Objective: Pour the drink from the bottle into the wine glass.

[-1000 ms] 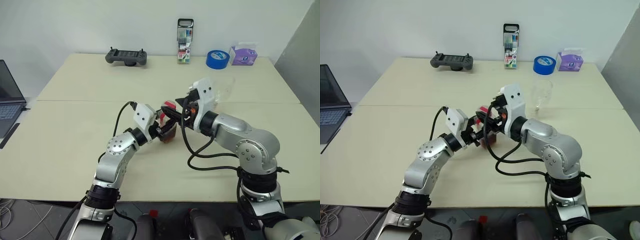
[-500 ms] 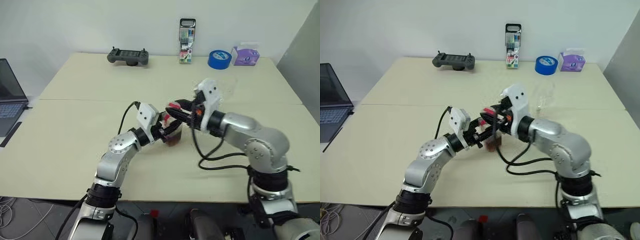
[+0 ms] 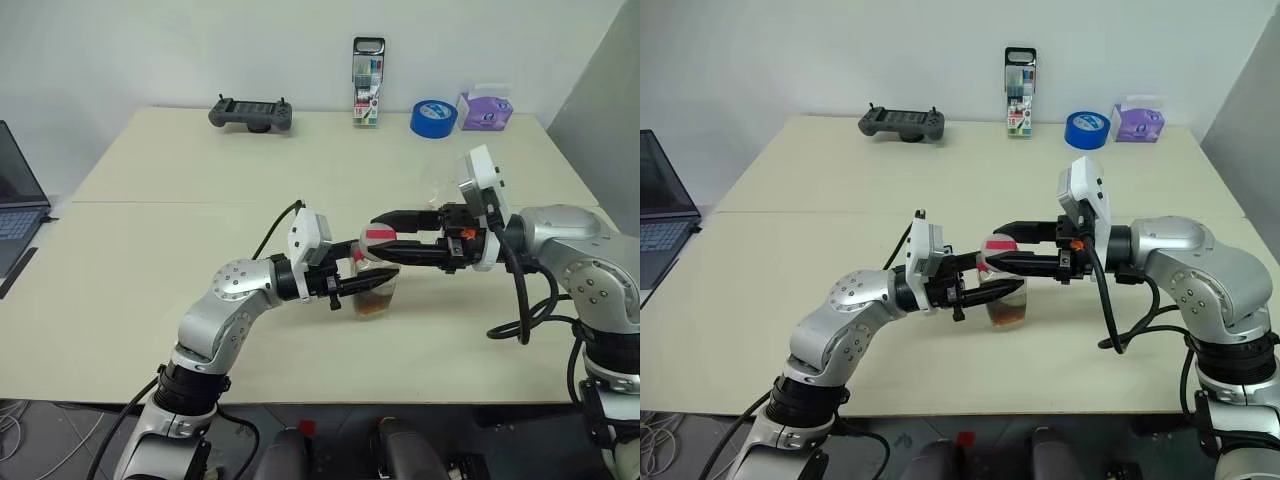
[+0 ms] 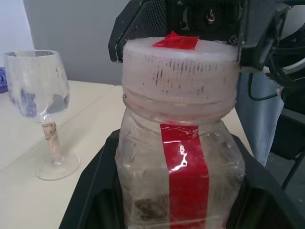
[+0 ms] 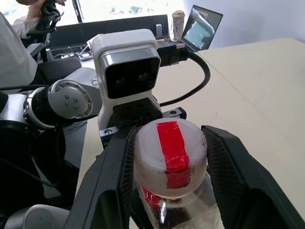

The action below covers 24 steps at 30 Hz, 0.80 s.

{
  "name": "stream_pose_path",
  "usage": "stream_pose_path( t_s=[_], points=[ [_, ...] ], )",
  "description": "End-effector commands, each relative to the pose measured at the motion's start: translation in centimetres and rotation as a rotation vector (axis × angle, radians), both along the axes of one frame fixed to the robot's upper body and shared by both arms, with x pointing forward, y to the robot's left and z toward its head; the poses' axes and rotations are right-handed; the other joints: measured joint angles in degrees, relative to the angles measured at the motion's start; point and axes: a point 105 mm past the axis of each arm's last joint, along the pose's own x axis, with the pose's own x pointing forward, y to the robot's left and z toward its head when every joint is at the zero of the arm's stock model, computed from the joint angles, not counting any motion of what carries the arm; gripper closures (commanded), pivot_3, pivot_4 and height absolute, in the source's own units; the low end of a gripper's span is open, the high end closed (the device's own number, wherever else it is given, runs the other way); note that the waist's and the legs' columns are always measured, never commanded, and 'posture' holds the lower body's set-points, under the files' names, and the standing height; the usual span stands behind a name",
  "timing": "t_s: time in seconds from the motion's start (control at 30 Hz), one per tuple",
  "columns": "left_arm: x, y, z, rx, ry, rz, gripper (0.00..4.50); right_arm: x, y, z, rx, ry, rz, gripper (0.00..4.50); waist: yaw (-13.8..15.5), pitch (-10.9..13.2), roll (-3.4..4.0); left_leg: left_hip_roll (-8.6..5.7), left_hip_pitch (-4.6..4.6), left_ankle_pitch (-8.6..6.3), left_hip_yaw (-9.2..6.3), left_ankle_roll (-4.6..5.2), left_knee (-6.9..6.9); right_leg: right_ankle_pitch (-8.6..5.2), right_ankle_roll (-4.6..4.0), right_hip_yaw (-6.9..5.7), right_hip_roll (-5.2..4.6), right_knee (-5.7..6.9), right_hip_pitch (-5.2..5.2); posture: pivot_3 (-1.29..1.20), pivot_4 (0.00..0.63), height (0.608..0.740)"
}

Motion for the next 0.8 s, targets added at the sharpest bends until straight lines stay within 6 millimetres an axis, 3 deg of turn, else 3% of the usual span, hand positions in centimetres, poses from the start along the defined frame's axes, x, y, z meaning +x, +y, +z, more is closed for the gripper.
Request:
stream_pose_path(
  t_s=[0.03, 0.17, 0.33, 0.47, 0.8],
  points=[
    [1.0, 0.8, 1.5, -0.048, -0.053, 0.083, 2.55, -2.2, 1.5, 1.1, 0.038, -0.024, 0.113, 1.64, 0.0, 0.0, 0.00, 0.00, -0.01, 0.00, 0.01, 0.00, 0.00, 0.00, 0.00, 0.01, -0.02, -0.01, 0.00, 0.00, 0.150, 0.740],
    [1.4, 0.6, 1.3, -0.048, -0.059, 0.095, 2.55, -2.3, 1.6, 1.9, 0.070, -0.074, 0.032, 0.24, 0.1, 0.0, 0.01, -0.01, -0.04, 0.00, -0.01, 0.00, -0.01, 0.00, 0.00, 0.01, -0.04, -0.03, -0.02, 0.00, 0.150, 0.740],
    [2.0, 0.5, 1.1, -0.044, -0.069, 0.107, 2.56, 0.1, 1.5, 3.1, 0.080, -0.142, -0.270, 0.19, 0.1, 0.0, 0.01, -0.01, -0.03, 0.00, 0.00, -0.01, 0.00, 0.00, 0.00, 0.03, -0.06, 0.00, -0.02, 0.00, 0.150, 0.740],
    [2.6, 0.2, 1.1, -0.056, -0.070, 0.110, 2.56, 1.6, 0.8, 2.0, 0.116, -0.102, -0.486, 0.19, 0.1, 0.0, 0.01, 0.01, -0.02, 0.01, -0.05, -0.02, 0.00, 0.00, 0.00, 0.00, -0.06, 0.04, -0.04, 0.00, 0.150, 0.740],
    [2.8, -0.4, 1.4, -0.073, -0.084, 0.098, 2.56, 1.1, 0.8, -0.5, 0.085, -0.059, -0.624, 0.19, 0.1, 0.0, 0.01, -0.11, -0.16, 0.01, 0.02, -0.02, -0.03, 0.00, 0.00, 0.07, -0.14, 0.00, -0.16, 0.00, 0.150, 0.740]
  ],
)
